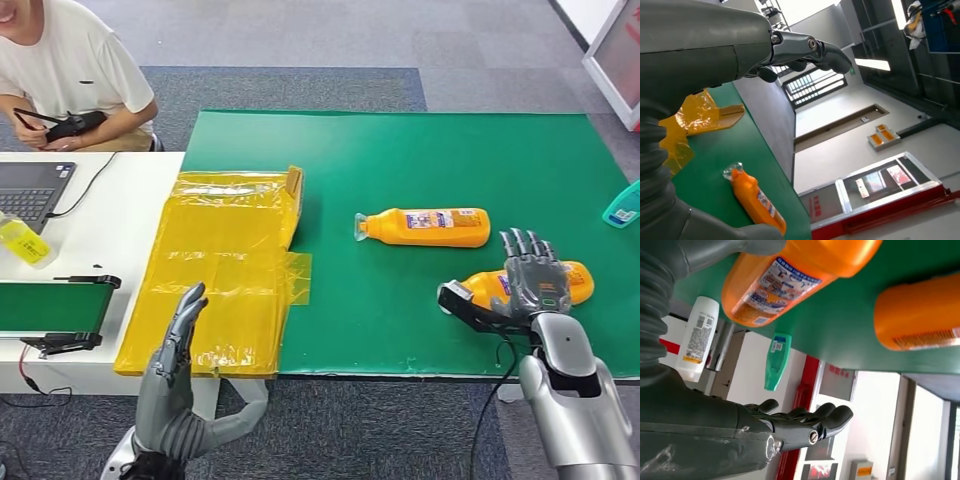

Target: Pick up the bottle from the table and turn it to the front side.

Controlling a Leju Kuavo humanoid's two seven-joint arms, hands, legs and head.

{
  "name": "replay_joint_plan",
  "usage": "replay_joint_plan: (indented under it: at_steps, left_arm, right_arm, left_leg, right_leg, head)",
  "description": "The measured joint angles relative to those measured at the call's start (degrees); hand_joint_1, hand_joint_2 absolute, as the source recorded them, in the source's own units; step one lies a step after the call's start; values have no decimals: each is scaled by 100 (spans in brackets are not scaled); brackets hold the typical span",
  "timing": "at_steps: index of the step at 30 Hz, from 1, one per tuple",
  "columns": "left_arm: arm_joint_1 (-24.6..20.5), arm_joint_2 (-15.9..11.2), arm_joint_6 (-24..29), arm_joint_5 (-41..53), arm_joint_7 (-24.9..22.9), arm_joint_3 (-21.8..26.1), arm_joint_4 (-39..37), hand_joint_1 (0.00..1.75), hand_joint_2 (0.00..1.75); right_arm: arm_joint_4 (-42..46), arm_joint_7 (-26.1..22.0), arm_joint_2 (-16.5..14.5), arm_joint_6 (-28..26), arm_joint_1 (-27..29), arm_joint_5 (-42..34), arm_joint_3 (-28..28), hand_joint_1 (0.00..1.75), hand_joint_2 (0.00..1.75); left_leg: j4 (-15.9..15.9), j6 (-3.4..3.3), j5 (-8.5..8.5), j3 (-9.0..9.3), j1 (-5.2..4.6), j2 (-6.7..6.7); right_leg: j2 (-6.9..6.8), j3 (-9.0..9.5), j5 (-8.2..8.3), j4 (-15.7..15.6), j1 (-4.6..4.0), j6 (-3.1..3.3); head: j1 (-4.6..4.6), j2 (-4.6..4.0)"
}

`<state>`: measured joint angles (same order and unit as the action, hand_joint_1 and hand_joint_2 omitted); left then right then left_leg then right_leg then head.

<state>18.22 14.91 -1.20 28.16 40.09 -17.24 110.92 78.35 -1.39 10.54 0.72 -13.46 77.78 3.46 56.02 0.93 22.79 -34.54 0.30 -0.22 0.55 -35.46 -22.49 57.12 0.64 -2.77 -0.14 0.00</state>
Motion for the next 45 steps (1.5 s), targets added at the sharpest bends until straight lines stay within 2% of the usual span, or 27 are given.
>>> replay_joint_plan:
  at_steps: [12,24,30,37,45]
  left_arm:
    - [-185,-167,-24,-153,7,-404,311,0,175]
    - [-190,-266,210,-357,0,-532,342,0,175]
    - [-186,-310,119,-496,1,-552,373,0,175]
    - [-185,-416,141,-967,2,-548,502,0,175]
    - [-168,-536,97,-1189,2,-517,621,0,175]
  right_arm:
    - [-1569,-64,521,304,-1061,-272,-402,0,175]
    - [-1917,-80,911,745,-1556,-507,-661,0,175]
    - [-2273,-75,997,865,-1826,-591,-931,0,175]
    - [-3153,-267,1097,1459,-2443,-979,-1352,0,175]
    - [-3582,-298,1169,1611,-2536,-1108,-1615,0,175]
  left_leg:
    - [1,-3,-2,-2,-5,0]
    - [1,-4,-2,-6,-5,0]
    - [1,-6,-4,-4,-5,0]
    - [1,-11,1,31,-5,1]
    - [1,-19,-6,48,-10,0]
  right_leg:
    - [-1,-1,4,0,4,-5]
    - [-1,-3,4,0,4,-6]
    - [0,-2,5,0,4,-6]
    - [0,33,4,-3,3,-8]
    - [-1,57,18,-12,8,-21]
  head:
    - [-1,0]
    - [0,0]
    - [-1,0]
    - [-2,0]
    - [1,0]
